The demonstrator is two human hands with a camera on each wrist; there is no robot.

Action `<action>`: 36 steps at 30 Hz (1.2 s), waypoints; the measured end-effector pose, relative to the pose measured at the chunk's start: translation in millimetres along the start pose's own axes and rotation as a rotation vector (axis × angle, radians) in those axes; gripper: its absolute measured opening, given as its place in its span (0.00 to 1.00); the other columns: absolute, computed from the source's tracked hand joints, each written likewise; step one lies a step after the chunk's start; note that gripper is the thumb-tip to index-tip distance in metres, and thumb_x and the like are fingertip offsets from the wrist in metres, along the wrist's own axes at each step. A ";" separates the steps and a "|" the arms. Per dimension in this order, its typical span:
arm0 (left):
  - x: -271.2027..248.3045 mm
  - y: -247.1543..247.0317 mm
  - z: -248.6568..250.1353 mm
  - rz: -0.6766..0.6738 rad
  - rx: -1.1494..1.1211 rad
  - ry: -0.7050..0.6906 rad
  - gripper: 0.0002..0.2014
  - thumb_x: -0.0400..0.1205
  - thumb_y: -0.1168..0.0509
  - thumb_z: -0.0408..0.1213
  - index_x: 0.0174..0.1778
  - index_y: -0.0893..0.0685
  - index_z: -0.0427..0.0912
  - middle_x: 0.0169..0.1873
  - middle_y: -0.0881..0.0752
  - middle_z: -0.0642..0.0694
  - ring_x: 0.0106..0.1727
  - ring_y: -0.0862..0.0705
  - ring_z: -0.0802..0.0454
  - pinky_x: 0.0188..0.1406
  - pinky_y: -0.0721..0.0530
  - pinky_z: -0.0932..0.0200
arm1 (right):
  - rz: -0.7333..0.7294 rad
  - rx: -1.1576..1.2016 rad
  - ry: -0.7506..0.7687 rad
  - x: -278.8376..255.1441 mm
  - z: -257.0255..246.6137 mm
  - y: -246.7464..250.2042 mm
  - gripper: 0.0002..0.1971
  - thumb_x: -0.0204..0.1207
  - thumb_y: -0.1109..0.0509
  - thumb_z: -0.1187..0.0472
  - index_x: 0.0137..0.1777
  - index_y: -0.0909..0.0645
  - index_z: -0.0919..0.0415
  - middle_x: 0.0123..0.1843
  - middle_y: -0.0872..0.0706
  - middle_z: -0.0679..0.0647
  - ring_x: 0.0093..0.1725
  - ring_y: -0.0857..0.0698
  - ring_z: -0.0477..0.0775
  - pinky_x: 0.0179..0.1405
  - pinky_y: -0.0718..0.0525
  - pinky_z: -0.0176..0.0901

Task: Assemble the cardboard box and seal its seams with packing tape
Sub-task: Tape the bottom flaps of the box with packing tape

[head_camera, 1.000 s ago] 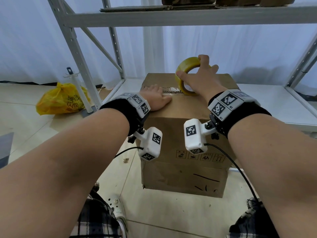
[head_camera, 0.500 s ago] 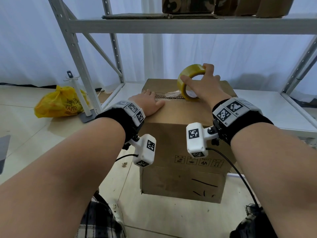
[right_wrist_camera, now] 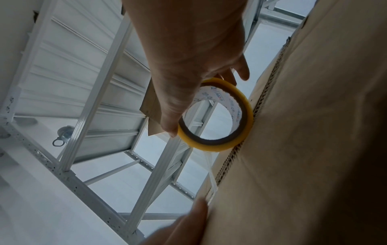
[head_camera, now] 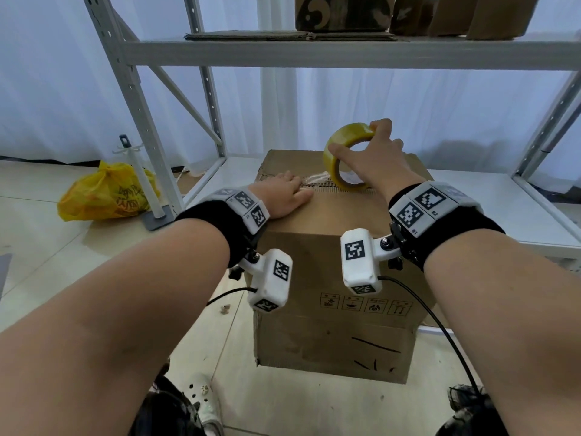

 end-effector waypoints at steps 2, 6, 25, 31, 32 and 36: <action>-2.0 0.4 -19.7 0.037 0.024 0.081 0.35 0.86 0.58 0.58 0.82 0.47 0.36 0.82 0.45 0.38 0.82 0.44 0.44 0.80 0.44 0.47 | 0.060 -0.083 0.022 1.2 -2.4 5.9 0.44 0.69 0.31 0.33 0.77 0.43 0.56 0.72 0.34 0.62 0.71 0.30 0.65 0.63 0.28 0.56; -1.3 -4.0 -24.2 0.036 0.016 0.134 0.37 0.85 0.59 0.61 0.83 0.53 0.37 0.83 0.52 0.38 0.84 0.53 0.45 0.82 0.51 0.48 | 0.116 -0.040 0.097 1.7 -7.9 9.3 0.44 0.68 0.27 0.36 0.75 0.39 0.61 0.71 0.31 0.60 0.71 0.28 0.62 0.63 0.27 0.53; -12.7 1.4 -3.8 -0.001 -0.024 -0.003 0.28 0.89 0.58 0.50 0.84 0.55 0.45 0.84 0.52 0.45 0.84 0.51 0.48 0.80 0.54 0.53 | 0.133 0.326 0.125 -2.0 -34.5 8.4 0.45 0.62 0.20 0.43 0.76 0.39 0.47 0.69 0.32 0.58 0.59 0.29 0.55 0.57 0.27 0.44; -10.7 -0.6 -4.6 0.011 -0.050 -0.013 0.28 0.89 0.58 0.50 0.84 0.55 0.46 0.84 0.52 0.45 0.84 0.52 0.48 0.81 0.55 0.53 | 0.148 0.261 0.008 -3.2 -11.0 15.3 0.44 0.63 0.21 0.43 0.76 0.41 0.45 0.68 0.34 0.57 0.64 0.25 0.63 0.58 0.25 0.51; -9.7 -1.6 -6.5 0.010 -0.068 -0.001 0.29 0.89 0.58 0.51 0.84 0.56 0.46 0.84 0.53 0.45 0.84 0.52 0.48 0.81 0.55 0.53 | 0.145 0.255 0.001 -3.8 -9.5 15.1 0.44 0.63 0.22 0.43 0.76 0.41 0.45 0.68 0.34 0.57 0.64 0.25 0.63 0.57 0.25 0.51; -9.7 -1.7 -12.7 0.023 -0.120 0.054 0.32 0.87 0.56 0.55 0.84 0.58 0.46 0.84 0.50 0.44 0.84 0.49 0.45 0.81 0.51 0.51 | 0.151 0.189 0.050 -5.9 -14.1 14.8 0.45 0.63 0.22 0.43 0.77 0.43 0.45 0.69 0.35 0.58 0.65 0.25 0.64 0.60 0.25 0.53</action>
Point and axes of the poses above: each hand's wrist, its own x-axis towards the middle knuckle, its own y-axis out of the back of the hand, z = x × y, the point moved 6 cm from there along x, towards the middle knuckle
